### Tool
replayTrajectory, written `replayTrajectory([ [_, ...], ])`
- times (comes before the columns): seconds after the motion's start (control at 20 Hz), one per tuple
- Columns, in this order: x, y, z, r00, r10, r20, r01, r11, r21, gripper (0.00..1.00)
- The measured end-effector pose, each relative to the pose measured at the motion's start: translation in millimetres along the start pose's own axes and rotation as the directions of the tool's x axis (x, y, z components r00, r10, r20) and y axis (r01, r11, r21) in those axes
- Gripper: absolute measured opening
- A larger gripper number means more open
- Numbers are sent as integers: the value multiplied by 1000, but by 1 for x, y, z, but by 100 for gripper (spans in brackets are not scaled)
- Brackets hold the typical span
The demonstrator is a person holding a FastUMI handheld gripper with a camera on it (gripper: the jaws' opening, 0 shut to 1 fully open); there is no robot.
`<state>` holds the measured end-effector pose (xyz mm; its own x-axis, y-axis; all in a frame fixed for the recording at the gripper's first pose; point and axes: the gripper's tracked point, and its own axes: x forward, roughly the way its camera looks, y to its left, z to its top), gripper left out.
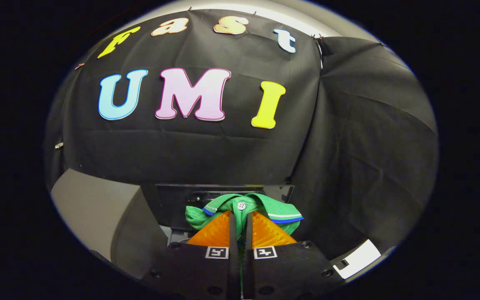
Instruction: Put the clothes into the washing machine and then close the washing machine lid.
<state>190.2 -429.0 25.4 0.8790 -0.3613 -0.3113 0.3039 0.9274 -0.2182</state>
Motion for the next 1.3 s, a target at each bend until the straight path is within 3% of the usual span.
replayTrajectory([
  [0.5, 81, 7, -150, 969, 29, -247, -39, 999, -34, 7],
  [0.75, 96, 15, -219, 924, 42, -380, -64, 997, -44, 7],
  [1.3, 114, 22, -314, 807, 67, -586, -105, 994, -32, 7],
])
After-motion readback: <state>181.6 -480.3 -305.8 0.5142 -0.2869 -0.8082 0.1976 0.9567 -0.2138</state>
